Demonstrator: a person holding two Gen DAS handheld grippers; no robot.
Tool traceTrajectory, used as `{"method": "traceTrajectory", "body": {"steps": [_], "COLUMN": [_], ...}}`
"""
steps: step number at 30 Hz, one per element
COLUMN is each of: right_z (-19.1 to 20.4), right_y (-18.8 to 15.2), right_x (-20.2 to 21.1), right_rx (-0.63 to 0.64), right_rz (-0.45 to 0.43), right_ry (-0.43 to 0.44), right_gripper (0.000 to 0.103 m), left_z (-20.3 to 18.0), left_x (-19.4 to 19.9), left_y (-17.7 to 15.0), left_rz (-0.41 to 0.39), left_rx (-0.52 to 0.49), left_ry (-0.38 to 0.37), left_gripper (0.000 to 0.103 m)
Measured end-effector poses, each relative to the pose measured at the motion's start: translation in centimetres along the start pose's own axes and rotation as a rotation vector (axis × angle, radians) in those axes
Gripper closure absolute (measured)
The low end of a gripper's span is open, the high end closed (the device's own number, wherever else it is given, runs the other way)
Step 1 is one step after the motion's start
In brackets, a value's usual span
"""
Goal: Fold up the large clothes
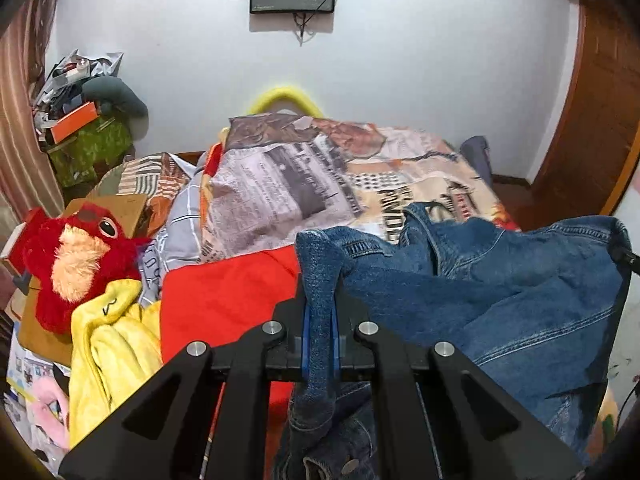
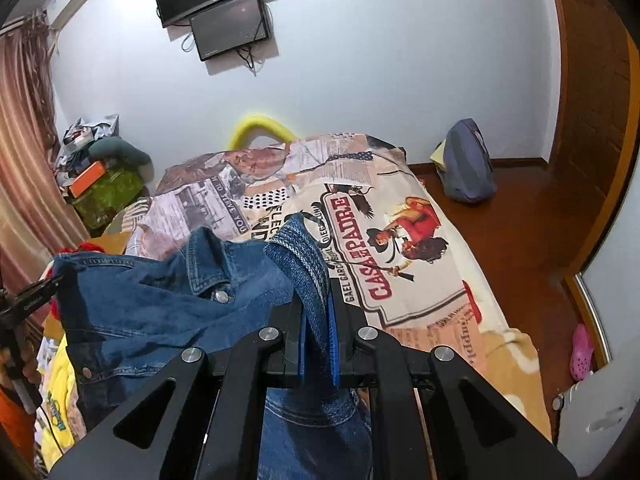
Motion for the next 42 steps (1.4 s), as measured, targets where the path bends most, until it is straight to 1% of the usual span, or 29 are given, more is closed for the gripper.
{"method": "traceTrajectory", "body": {"steps": [5,6,7,9,13,16,18,20,21,23,25,28,29,31,33,34,35,36,37,38,39,40,42], "right_z": [-2.3,-3.3,-3.7,-5.3,-7.0,-7.3,-7.4,-7.5,-7.5,-7.4,-7.1,-6.2,-5.7,-4.9,-3.8,-3.5,-3.1,-2.7,-2.5,-2.3,-1.9,-1.7,-1.3], "right_y": [-0.9,-1.2,-1.4,-2.3,-4.4,-5.9,-6.7,-7.1,-7.3,-7.6,-7.6,-7.2,-7.1,-6.8,-6.5,-6.4,-6.2,-6.1,-6.0,-6.0,-6.0,-6.0,-6.0], "right_x": [-5.4,-6.8,-7.4,-9.7,-12.6,-14.0,-14.4,-14.4,-14.2,-13.6,-12.6,-10.2,-9.2,-7.6,-5.3,-4.6,-3.6,-2.2,-1.5,-0.6,0.7,1.4,3.0], "right_rx": [-0.036,-0.05,-0.058,-0.087,-0.101,-0.081,-0.063,-0.047,-0.038,-0.027,-0.008,0.044,0.06,0.091,0.128,0.14,0.156,0.173,0.184,0.193,0.201,0.205,0.21], "right_rz": [0.072,0.09,0.1,0.141,0.211,0.244,0.253,0.273,0.287,0.315,0.327,0.31,0.301,0.285,0.255,0.243,0.226,0.209,0.201,0.193,0.18,0.169,0.143], "right_ry": [-0.062,-0.08,-0.088,-0.097,-0.104,-0.124,-0.154,-0.18,-0.188,-0.195,-0.199,-0.194,-0.192,-0.187,-0.176,-0.177,-0.179,-0.183,-0.186,-0.187,-0.186,-0.183,-0.177], "right_gripper": [0.095,0.095,0.095,0.095,0.095,0.093,0.088,0.086,0.085,0.082,0.081,0.081,0.08,0.074,0.065,0.064,0.063,0.062,0.061,0.059,0.056,0.054,0.046], "left_z": [2.2,2.7,3.2,4.1,5.0,5.2,5.4,5.5,5.6,5.8,5.9,6.0,6.1,6.0,5.8,5.6,5.4,5.2,5.1,4.8,4.7,4.5,4.0], "left_x": [-5.0,-6.2,-7.1,-9.4,-12.8,-14.0,-14.5,-14.5,-14.3,-13.8,-12.6,-10.5,-9.9,-7.8,-5.7,-4.9,-3.5,-2.3,-1.5,-0.1,1.0,2.0,3.7], "left_y": [-0.9,-1.2,-1.5,-2.3,-4.5,-5.6,-6.2,-6.3,-6.4,-6.5,-6.3,-5.9,-5.7,-5.4,-5.2,-5.1,-5.1,-5.1,-5.0,-5.1,-5.2,-5.4,-6.1], "left_rz": [0.066,0.08,0.091,0.126,0.189,0.209,0.221,0.225,0.228,0.234,0.228,0.205,0.199,0.18,0.156,0.148,0.132,0.119,0.111,0.096,0.084,0.076,0.077], "left_rx": [0.001,0.007,0.013,0.032,0.056,0.051,0.052,0.055,0.055,0.053,0.05,0.032,0.029,0.024,0.011,0.003,-0.014,-0.027,-0.035,-0.05,-0.061,-0.071,-0.085], "left_ry": [0.048,0.059,0.062,0.066,0.071,0.085,0.099,0.106,0.112,0.124,0.125,0.133,0.135,0.132,0.124,0.123,0.124,0.124,0.124,0.124,0.121,0.116,0.097], "left_gripper": [0.096,0.096,0.096,0.096,0.095,0.092,0.092,0.088,0.085,0.083,0.083,0.082,0.079,0.076,0.073,0.072,0.068,0.061,0.057,0.05,0.046,0.046,0.041]}}
Point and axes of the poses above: each gripper's, at about its wrist camera, not at the fingertips, and x roughly against the way its jaws point, z to its left, y to its top, the point moved 10 cm from there along -x, roughly the way its jaws point, and after that the axes turned 2 degrees about x, right-handed, at the moved point
